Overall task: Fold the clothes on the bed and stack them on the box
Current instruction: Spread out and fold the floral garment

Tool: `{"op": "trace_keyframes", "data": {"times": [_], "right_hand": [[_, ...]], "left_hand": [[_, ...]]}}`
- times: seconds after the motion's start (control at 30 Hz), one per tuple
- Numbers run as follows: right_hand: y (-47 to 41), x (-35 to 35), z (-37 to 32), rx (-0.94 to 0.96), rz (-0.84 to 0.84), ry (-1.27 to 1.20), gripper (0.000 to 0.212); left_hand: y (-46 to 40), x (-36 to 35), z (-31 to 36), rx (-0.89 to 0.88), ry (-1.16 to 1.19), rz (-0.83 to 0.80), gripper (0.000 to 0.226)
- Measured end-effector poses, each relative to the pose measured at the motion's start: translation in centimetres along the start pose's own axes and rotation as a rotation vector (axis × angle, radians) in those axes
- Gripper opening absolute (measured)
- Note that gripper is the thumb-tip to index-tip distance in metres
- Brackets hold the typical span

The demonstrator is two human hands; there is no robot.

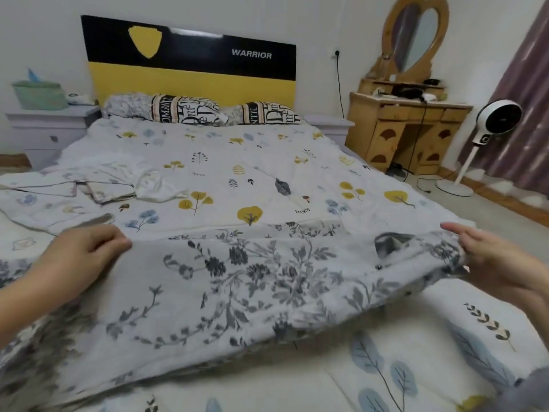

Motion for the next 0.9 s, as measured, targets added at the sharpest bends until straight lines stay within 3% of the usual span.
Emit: {"op": "trace_keyframes", "data": {"times": [0.03, 0.07, 0.17, 0.27, 0.43, 0.57, 0.7, 0.8, 0.87, 0.9], "right_hand": [[-0.5, -1.2, -1.1, 0.014, -0.024, -0.025, 0.025], [-1.3, -2.0, -1.7, 0.012, -0.047, -0.019, 0.03], [-4.4, -3.2, -2.8, 0.006, 0.013, 0.09, 0.078], [-8.2, -2.7, -3.8, 0.039, 0.274, 0.162, 0.041], [-14.3, -3.7, -3.8, 0.138, 0.486, 0.434, 0.038], [-18.2, -5.9, -0.1, -0.05, 0.485, 1.065, 0.049], [-19.8, -8.8, 2.2, -0.097, 0.434, 1.282, 0.043], [-20.2, -10.3, 4.5, -0.102, 0.309, 1.327, 0.044], [-20.0, -9.9, 5.7, -0.111, 0.295, 1.388, 0.049], [-19.9, -9.5, 5.9, -0.112, 0.318, 1.395, 0.05]], "left_hand": [[-1.0, 0.3, 0.1, 0.012, -0.019, 0.028, 0.032], [-1.9, 0.3, 0.3, 0.013, -0.028, 0.046, 0.033], [-4.8, 0.5, 0.0, -0.026, -0.108, 0.124, 0.021], [-7.8, 0.6, -0.8, -0.107, -0.261, 0.209, 0.019], [-12.9, -0.2, -4.3, -0.127, -0.466, 0.223, 0.028], [-12.9, -4.0, -7.2, -0.016, -0.78, 0.092, 0.027], [-10.8, -7.5, -5.0, -0.113, -0.639, 0.092, 0.039], [-8.2, -11.9, -5.0, -0.105, -0.635, -0.197, 0.057], [-6.6, -14.2, -7.7, -0.032, -0.693, -0.432, 0.056], [-6.2, -14.6, -8.3, -0.027, -0.642, -0.476, 0.051]]}}
Point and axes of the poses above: each hand's wrist, its own y-axis away from the middle knuckle, its own x-axis out of the back of the hand, z = x × y, the point moved 10 cm from there along -y, towards the middle knuckle, and after that the axes turned 9 degrees about y, right-handed, at the moved point
